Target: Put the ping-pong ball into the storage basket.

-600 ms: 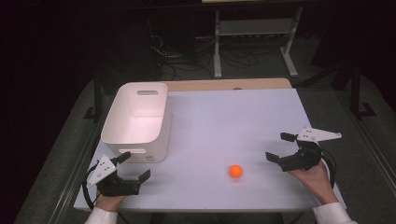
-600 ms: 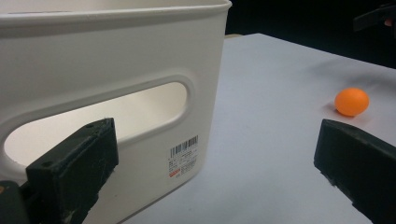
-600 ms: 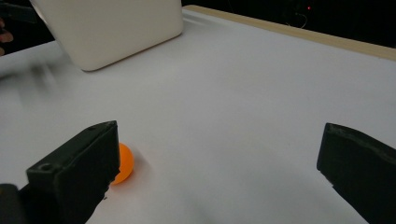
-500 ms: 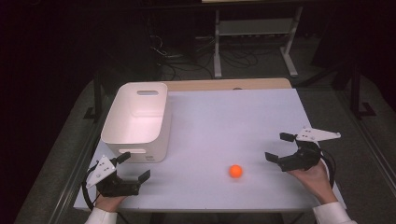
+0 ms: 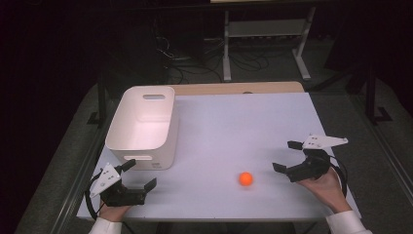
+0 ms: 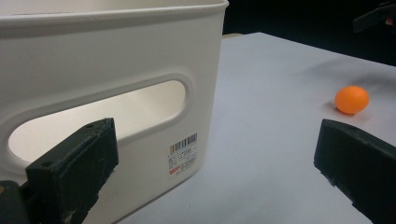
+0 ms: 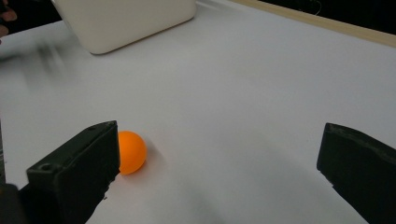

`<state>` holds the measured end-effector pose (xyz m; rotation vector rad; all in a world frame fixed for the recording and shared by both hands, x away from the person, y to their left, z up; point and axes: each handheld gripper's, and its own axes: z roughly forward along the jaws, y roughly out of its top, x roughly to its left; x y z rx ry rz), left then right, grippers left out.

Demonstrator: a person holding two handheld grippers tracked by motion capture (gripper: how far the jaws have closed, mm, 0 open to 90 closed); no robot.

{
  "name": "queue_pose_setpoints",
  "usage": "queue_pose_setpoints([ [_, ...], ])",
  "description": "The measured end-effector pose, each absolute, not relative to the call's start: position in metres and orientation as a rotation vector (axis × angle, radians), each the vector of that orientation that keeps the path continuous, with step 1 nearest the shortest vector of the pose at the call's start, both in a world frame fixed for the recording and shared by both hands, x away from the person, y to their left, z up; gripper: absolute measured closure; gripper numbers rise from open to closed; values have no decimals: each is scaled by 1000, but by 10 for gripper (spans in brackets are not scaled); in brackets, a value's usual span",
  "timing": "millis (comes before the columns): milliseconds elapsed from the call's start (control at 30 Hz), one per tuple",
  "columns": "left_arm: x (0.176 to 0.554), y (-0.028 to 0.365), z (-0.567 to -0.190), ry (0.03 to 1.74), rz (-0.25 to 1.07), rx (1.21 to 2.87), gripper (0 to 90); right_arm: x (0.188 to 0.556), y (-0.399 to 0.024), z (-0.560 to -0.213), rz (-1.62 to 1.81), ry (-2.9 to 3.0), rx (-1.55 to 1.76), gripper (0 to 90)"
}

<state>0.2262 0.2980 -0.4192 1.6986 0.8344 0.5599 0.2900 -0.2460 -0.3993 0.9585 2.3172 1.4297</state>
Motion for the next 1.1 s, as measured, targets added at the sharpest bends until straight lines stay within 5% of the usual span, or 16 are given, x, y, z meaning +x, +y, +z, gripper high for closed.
queue_pose_setpoints([
  [1100, 226, 297, -419, 830, 550, 1715, 0, 302, -204, -388, 1391, 2471, 820, 0],
])
